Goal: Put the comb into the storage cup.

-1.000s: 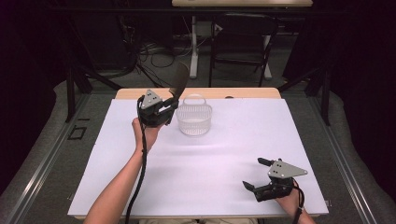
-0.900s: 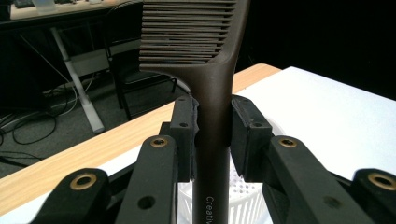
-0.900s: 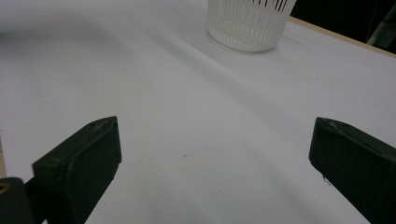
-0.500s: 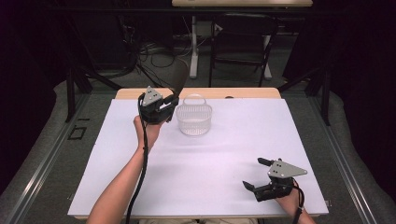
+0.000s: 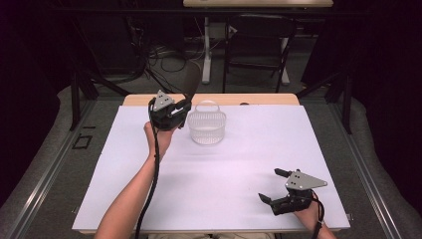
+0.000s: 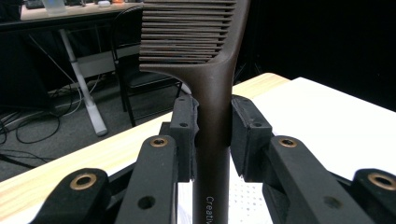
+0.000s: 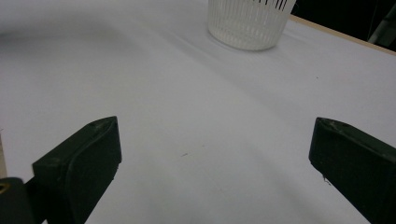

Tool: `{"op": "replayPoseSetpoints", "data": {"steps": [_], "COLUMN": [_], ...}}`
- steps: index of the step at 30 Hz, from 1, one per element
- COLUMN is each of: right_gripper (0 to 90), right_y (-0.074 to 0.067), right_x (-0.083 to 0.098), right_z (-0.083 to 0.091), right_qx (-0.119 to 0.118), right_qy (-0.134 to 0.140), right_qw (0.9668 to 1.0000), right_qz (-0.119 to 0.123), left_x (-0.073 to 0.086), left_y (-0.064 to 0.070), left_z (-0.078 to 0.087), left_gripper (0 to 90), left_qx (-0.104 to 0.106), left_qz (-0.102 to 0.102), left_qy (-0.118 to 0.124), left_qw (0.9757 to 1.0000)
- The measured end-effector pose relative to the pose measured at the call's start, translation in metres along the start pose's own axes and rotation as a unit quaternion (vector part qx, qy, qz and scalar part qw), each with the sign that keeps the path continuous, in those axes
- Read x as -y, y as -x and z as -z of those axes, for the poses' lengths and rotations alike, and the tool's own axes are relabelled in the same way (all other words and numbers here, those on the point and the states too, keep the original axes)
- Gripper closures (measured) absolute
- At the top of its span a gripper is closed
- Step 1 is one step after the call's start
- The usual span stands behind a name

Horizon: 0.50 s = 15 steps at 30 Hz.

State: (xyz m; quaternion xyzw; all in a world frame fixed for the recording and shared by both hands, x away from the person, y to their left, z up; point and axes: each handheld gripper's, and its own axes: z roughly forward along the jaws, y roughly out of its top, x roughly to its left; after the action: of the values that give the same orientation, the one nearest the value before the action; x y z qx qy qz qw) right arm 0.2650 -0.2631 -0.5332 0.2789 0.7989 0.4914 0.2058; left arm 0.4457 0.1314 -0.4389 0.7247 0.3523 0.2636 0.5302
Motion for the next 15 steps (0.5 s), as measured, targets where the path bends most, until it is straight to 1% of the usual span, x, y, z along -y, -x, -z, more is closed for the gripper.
{"op": "replayPoseSetpoints", "data": {"steps": [2, 10, 15], "right_gripper": [1.9, 1.9, 1.9], "right_y": [0.0000, 0.0001, 0.0000], "right_x": [0.0000, 0.0002, 0.0002], "right_z": [-0.0001, -0.0006, -0.0005], "right_qx": [0.000, -0.001, -0.001], "right_qy": [0.001, 0.000, 0.000], "right_qw": [1.0000, 1.0000, 1.0000], "right_qz": [0.001, -0.002, -0.001], "left_x": [-0.0006, -0.0036, -0.0057], "left_y": [-0.0006, -0.0017, -0.0009], "left_z": [-0.0006, -0.0031, -0.0049], "left_gripper": [72.4, 72.4, 72.4], "left_qx": [0.000, -0.001, 0.003], "left_qz": [0.003, 0.003, 0.003], "left_qy": [0.001, 0.002, 0.002], "left_qw": [1.0000, 1.0000, 1.0000]}}
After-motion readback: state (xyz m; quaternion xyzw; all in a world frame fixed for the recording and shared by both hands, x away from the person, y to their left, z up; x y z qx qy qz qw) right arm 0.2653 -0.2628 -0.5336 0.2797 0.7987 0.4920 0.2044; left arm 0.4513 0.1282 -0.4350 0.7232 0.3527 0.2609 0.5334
